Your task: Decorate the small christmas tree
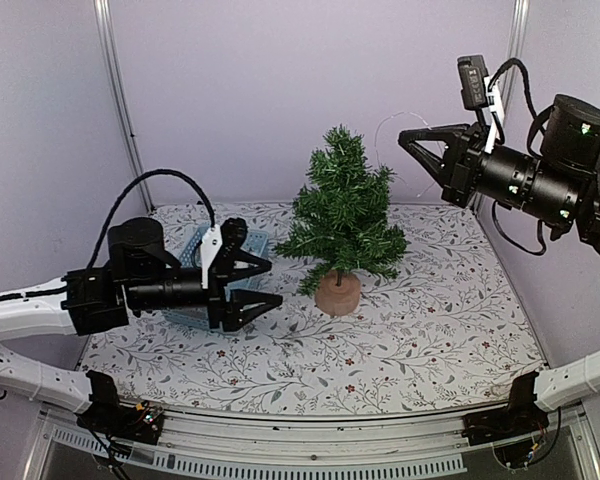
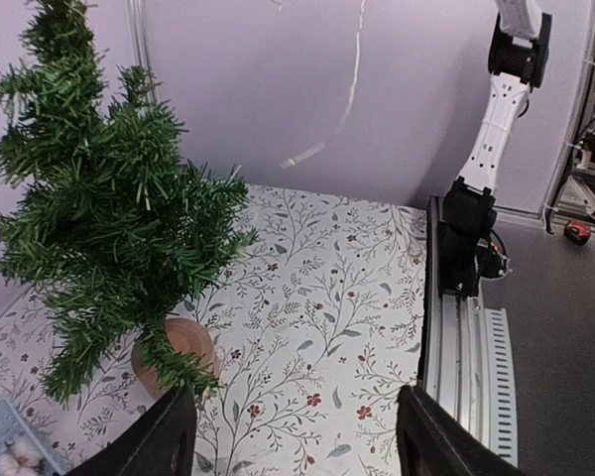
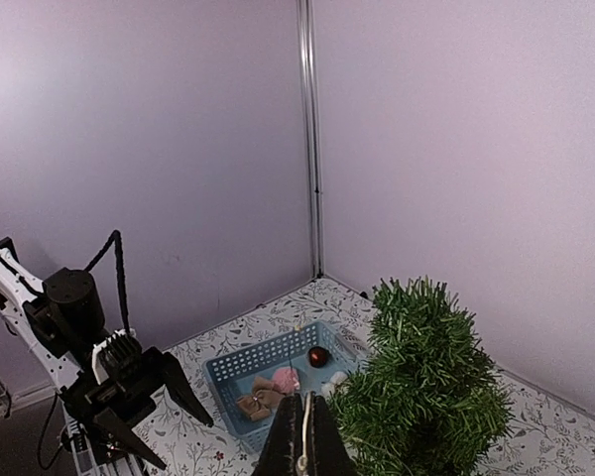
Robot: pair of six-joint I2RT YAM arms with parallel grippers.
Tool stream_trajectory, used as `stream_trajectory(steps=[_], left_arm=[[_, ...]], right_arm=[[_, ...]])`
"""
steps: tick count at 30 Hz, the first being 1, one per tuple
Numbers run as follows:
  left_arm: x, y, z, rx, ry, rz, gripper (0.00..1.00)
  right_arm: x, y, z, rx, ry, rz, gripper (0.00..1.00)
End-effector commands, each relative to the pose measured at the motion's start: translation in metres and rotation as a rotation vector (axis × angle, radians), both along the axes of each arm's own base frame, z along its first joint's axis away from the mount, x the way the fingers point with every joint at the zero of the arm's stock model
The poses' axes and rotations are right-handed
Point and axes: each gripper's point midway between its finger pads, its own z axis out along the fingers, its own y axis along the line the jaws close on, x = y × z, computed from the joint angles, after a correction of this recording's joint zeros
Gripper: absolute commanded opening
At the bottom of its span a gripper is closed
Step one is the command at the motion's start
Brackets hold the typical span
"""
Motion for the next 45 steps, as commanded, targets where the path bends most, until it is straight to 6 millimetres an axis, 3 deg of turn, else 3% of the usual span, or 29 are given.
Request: stream_trajectory(steps=[1,9,14,19,24,37,45], left_arm=[[-0.002,0.02,0.016,0.012,-0.004,0.057,0.71],[0.011,0.001,0.121,-0.179,-0.197,0.063,0.65],[0.006,-0.014,0.171,-0.288,-0.259,0.004,0.62],[0.006,-0.022,0.199,-0.343,-0.307,-0.011,0.56],[0.01,-0.034,0.212,-0.371,-0.351,-0.002,0.51],[0.006,-0.076,0.201,-0.368,-0.33,-0.108,0.47],[0.007,-0.084,0.205,-0.377,-0.355,-0.118,0.29]], right_arm=[[-0.011,0.011,0.015,0.009,-0.031,0.088,0.0],[-0.021,0.037,0.024,-0.03,-0.066,0.207,0.0],[-0.025,0.044,0.029,-0.029,-0.074,0.25,0.0],[-0.026,0.048,0.024,-0.039,-0.061,0.269,0.0],[-0.03,0.052,0.021,-0.03,-0.049,0.296,0.0],[-0.031,0.055,0.018,-0.017,-0.041,0.31,0.0],[-0.031,0.056,0.019,-0.017,-0.045,0.314,0.0]])
